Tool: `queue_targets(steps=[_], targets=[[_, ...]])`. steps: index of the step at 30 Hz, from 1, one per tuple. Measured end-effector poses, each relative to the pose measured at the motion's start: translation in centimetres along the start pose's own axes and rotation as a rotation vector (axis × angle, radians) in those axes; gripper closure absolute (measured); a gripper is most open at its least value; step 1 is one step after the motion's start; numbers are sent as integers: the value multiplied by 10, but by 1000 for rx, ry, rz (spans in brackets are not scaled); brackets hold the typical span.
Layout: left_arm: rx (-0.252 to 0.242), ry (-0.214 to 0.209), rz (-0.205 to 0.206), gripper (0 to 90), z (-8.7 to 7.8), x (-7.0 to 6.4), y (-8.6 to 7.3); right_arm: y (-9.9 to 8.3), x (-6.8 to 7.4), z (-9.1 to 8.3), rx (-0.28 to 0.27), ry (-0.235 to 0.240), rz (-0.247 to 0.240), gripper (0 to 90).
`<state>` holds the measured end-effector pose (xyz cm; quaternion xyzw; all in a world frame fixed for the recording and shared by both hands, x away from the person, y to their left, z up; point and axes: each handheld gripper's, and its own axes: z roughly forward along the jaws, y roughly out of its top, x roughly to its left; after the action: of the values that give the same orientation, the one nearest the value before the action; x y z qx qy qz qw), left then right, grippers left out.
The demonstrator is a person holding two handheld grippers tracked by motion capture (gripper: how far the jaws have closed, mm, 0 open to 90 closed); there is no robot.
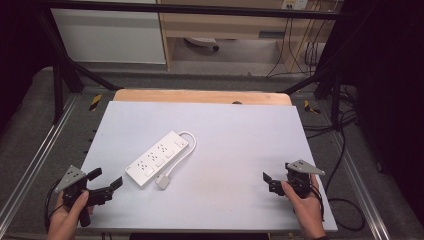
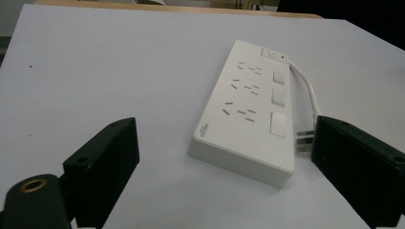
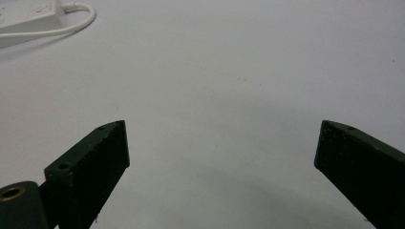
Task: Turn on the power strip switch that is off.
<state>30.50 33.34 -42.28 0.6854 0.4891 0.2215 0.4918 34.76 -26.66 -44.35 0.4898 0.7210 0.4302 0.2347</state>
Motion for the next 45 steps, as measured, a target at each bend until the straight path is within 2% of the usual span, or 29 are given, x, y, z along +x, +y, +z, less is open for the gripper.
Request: queue_targets(steps=[6,8,15,24,27,30,45], targets=[[-2,-7,8,85,0,-1,1,0,-2,-1,-7,9,4,50],[-3,-18,20,82,1,-4,2,0,1,0,-3,36,0,47],[-23,-34,22,75,-3,-3,4,2,7,-3,-2,57,-16,41],[-70,-48,10,73,-10,-3,7,2,10,-4,9,45,-24,41],[-89,-74,20,73,-12,-6,11,2,9,-5,5,42,-21,39],[-101,-77,30,72,-15,-10,15,2,9,-5,6,41,-15,40],[-89,-95,38,68,-22,-14,23,2,8,-8,-3,42,-5,40]])
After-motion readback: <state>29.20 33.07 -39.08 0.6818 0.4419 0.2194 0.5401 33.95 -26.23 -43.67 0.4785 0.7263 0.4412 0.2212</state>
